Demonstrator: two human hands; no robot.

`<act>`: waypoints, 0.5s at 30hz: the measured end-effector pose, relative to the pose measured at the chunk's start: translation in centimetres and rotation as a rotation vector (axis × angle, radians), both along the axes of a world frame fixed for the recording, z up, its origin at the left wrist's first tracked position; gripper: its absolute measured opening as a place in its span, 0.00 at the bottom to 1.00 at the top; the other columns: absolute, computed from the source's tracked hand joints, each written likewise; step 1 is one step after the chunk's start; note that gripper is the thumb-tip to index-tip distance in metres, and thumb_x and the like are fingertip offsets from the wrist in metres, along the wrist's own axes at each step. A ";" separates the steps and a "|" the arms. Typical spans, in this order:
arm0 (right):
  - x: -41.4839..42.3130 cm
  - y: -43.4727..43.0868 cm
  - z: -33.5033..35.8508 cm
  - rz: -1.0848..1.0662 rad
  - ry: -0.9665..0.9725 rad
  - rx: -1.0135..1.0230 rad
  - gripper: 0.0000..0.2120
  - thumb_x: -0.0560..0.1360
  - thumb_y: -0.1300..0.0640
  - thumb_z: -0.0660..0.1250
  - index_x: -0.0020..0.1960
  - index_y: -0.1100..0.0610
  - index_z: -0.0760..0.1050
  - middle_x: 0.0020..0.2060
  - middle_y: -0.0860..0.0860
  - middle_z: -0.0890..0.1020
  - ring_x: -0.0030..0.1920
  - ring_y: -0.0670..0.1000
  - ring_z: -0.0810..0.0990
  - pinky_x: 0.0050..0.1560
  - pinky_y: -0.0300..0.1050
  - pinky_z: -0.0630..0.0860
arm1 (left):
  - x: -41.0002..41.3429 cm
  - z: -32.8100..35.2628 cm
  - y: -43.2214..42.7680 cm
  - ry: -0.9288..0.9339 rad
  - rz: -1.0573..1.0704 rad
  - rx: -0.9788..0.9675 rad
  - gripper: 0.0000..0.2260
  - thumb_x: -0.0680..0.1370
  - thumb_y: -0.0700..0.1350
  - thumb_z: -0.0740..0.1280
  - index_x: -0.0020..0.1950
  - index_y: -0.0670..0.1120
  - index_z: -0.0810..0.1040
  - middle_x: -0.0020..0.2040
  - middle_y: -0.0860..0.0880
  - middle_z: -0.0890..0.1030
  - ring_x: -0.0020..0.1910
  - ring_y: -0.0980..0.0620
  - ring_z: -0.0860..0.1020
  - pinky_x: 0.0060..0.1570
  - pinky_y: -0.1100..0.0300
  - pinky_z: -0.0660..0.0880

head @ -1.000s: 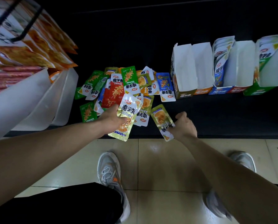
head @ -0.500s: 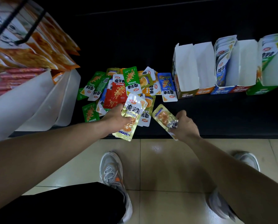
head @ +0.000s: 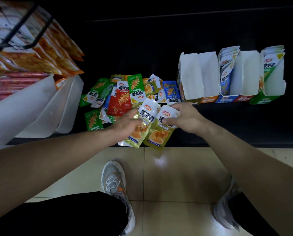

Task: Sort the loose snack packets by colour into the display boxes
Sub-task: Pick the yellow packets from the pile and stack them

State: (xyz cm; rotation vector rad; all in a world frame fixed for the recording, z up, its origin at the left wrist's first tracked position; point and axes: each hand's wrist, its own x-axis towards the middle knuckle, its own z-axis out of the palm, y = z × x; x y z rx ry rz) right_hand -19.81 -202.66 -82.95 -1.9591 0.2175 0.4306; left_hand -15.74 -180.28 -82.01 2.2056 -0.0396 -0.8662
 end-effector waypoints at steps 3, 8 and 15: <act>0.5 1.6 -0.6 -0.057 -0.064 -0.013 0.07 0.69 0.55 0.80 0.42 0.51 0.83 0.40 0.46 0.86 0.41 0.44 0.83 0.43 0.44 0.78 | -0.3 0.0 -0.1 -0.003 -0.017 0.006 0.26 0.85 0.50 0.58 0.81 0.51 0.54 0.81 0.51 0.55 0.79 0.51 0.55 0.68 0.63 0.55; 1.4 2.4 -1.2 -0.041 0.024 0.100 0.09 0.68 0.55 0.81 0.46 0.52 0.83 0.44 0.49 0.87 0.47 0.51 0.85 0.47 0.49 0.82 | 1.0 0.4 0.9 -0.021 -0.015 0.054 0.25 0.85 0.52 0.56 0.81 0.52 0.53 0.81 0.52 0.55 0.78 0.51 0.58 0.63 0.65 0.58; 2.8 5.0 -2.5 -0.257 -0.034 0.160 0.12 0.67 0.52 0.81 0.42 0.56 0.81 0.39 0.54 0.85 0.39 0.55 0.86 0.39 0.53 0.85 | 1.4 0.1 0.6 0.056 -0.037 0.025 0.34 0.81 0.59 0.62 0.82 0.53 0.49 0.81 0.52 0.55 0.79 0.50 0.56 0.67 0.60 0.57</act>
